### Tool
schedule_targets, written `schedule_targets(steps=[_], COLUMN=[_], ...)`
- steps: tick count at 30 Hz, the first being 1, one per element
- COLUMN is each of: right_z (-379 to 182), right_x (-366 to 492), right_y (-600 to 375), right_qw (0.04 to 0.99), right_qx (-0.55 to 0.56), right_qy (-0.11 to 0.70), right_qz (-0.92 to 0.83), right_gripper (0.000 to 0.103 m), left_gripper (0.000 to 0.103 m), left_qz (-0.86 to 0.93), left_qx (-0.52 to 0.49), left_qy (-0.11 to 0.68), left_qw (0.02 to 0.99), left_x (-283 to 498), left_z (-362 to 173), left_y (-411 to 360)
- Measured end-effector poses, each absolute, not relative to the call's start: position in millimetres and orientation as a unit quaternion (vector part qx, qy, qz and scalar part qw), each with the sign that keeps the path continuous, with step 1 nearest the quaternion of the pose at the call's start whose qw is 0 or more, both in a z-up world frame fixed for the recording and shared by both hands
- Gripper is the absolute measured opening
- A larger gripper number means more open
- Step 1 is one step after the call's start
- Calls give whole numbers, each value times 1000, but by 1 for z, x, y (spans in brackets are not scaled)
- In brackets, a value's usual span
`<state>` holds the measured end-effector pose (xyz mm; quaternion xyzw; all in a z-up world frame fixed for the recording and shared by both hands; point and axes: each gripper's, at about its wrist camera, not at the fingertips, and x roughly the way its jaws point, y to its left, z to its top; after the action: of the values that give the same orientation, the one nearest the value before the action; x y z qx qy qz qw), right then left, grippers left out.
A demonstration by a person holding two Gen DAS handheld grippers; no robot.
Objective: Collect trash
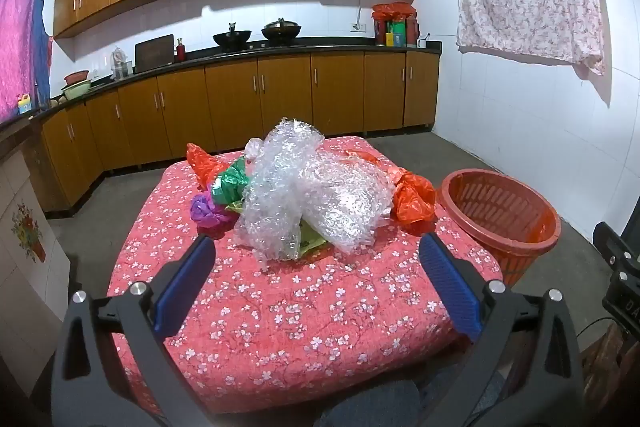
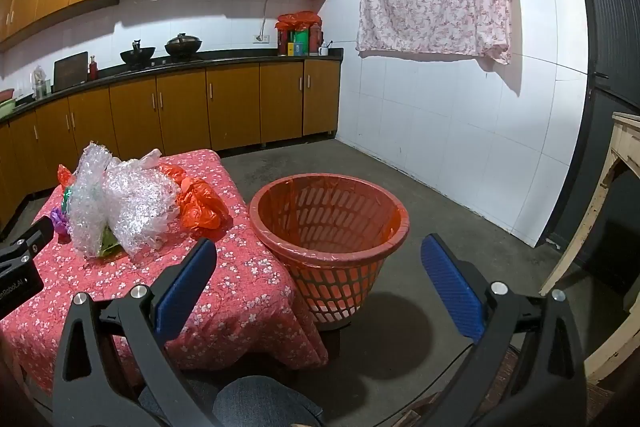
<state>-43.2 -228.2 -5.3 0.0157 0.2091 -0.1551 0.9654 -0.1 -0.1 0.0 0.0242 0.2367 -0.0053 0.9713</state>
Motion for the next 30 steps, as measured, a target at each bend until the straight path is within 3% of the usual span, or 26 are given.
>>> schedule_targets(steps=[30], right_z=[-5], right_x=[-44], right_y=[-229], right_qw=[965], right_qx=[18], right_qy=[210], right_qz=[-155], right_gripper=[101], left_gripper=[99], left_qz=[-5], left_qx=[25], left_qy=[237], left_qw=[971], left_x=[0], left_z=[0], left_y=[0])
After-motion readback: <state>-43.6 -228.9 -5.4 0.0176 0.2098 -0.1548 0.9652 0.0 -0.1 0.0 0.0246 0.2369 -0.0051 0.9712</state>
